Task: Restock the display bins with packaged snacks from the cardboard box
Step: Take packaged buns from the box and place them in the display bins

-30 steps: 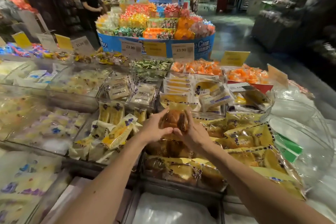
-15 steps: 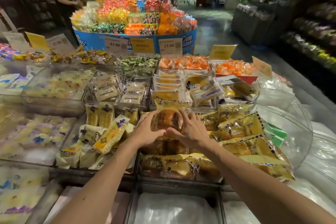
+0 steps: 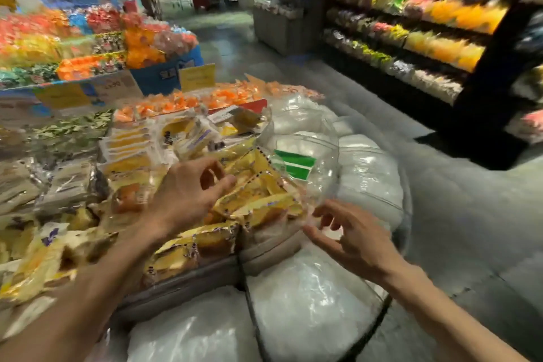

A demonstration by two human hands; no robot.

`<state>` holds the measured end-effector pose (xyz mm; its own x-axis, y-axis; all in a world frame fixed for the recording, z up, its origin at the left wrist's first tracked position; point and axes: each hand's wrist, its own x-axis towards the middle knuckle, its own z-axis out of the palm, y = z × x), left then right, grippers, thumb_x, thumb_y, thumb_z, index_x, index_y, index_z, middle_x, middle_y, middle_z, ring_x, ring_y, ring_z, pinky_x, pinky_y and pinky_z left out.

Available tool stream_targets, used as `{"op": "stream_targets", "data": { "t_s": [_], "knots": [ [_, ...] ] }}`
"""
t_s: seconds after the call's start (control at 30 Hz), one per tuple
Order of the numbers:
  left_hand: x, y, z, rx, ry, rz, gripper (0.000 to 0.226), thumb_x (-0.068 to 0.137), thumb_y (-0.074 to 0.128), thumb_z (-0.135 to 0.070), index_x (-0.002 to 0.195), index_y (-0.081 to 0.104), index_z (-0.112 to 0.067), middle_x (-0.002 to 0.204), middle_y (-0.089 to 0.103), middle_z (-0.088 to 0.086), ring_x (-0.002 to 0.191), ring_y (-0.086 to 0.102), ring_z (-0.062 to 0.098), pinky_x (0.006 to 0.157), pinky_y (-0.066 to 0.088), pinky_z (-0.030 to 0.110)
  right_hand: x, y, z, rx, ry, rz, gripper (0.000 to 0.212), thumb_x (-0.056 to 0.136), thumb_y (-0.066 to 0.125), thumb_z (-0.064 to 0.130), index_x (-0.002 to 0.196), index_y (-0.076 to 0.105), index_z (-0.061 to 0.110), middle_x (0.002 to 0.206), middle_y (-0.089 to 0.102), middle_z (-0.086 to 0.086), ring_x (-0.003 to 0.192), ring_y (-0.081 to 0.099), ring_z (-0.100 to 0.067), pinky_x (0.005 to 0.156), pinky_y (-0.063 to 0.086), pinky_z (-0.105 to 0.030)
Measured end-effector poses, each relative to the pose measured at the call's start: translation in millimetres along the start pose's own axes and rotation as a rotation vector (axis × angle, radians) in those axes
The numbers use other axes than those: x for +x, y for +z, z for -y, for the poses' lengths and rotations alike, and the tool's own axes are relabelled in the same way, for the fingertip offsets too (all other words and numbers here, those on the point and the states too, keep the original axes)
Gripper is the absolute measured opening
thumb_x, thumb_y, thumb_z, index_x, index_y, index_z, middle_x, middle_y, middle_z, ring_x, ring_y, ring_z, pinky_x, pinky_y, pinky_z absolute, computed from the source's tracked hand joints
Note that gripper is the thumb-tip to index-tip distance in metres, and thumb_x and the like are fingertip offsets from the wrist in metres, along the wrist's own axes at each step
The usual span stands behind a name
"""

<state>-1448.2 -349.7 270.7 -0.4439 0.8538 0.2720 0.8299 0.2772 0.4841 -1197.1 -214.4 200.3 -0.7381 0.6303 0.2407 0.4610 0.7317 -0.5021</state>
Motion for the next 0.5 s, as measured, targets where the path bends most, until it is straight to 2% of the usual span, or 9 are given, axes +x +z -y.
{"op": "stream_targets", "data": {
  "t_s": [0.07, 0.17, 0.27, 0.33, 0.43, 0.5],
  "knots": [
    [0, 36, -71, -0.055, 0.159, 0.056, 0.018, 0.086, 0.068, -0.046, 0.082, 0.062, -0.029, 0.074, 0.062, -0.014, 0.066, 0.058, -0.001, 0.054, 0.044, 0.013, -61, -33, -47, -0.037, 0.139, -0.077, 0.054, 0.079, 0.043, 0.075, 0.100, 0.066, 0.032, 0.086, 0.063, 0.016, 0.079, 0.060, -0.009, 0.073, 0.051, -0.034],
    [-10, 109, -181, -0.186, 0.353, 0.192, 0.032, 0.083, 0.066, -0.063, 0.079, 0.066, -0.031, 0.064, 0.063, -0.012, 0.060, 0.059, 0.005, 0.054, 0.044, 0.020, -154, -77, -117, -0.049, 0.325, -0.260, 0.043, 0.080, 0.054, 0.068, 0.098, 0.069, 0.032, 0.080, 0.065, 0.016, 0.077, 0.066, -0.013, 0.073, 0.056, -0.038],
    [-31, 197, -293, -0.317, 0.498, 0.433, 0.029, 0.084, 0.068, -0.056, 0.078, 0.065, -0.028, 0.066, 0.062, -0.012, 0.058, 0.058, 0.006, 0.055, 0.044, 0.019, -247, -121, -178, -0.061, 0.557, -0.436, 0.045, 0.081, 0.055, 0.065, 0.103, 0.069, 0.028, 0.074, 0.067, 0.014, 0.073, 0.069, -0.015, 0.071, 0.056, -0.040],
    [-52, 258, -368, -0.352, 0.601, 0.558, 0.022, 0.084, 0.072, -0.048, 0.077, 0.065, -0.028, 0.066, 0.063, -0.013, 0.058, 0.058, 0.004, 0.056, 0.044, 0.018, -311, -148, -218, -0.145, 0.674, -0.528, 0.042, 0.081, 0.055, 0.062, 0.099, 0.069, 0.027, 0.072, 0.067, 0.013, 0.071, 0.068, -0.015, 0.067, 0.053, -0.038],
    [-86, 348, -469, -0.340, 0.728, 0.722, 0.019, 0.083, 0.075, -0.043, 0.079, 0.065, -0.027, 0.075, 0.064, -0.022, 0.064, 0.059, -0.002, 0.059, 0.042, 0.014, -401, -187, -274, -0.192, 0.899, -0.605, 0.042, 0.083, 0.051, 0.060, 0.098, 0.070, 0.026, 0.083, 0.070, 0.012, 0.078, 0.068, -0.016, 0.072, 0.051, -0.038],
    [-112, 409, -525, -0.335, 0.778, 0.843, 0.018, 0.085, 0.075, -0.039, 0.083, 0.067, -0.024, 0.070, 0.065, -0.015, 0.066, 0.059, -0.002, 0.063, 0.046, 0.019, -458, -204, -310, -0.187, 1.062, -0.632, 0.046, 0.084, 0.047, 0.061, 0.100, 0.070, 0.024, 0.091, 0.071, 0.009, 0.086, 0.068, -0.019, 0.077, 0.053, -0.040]
  ]
}}
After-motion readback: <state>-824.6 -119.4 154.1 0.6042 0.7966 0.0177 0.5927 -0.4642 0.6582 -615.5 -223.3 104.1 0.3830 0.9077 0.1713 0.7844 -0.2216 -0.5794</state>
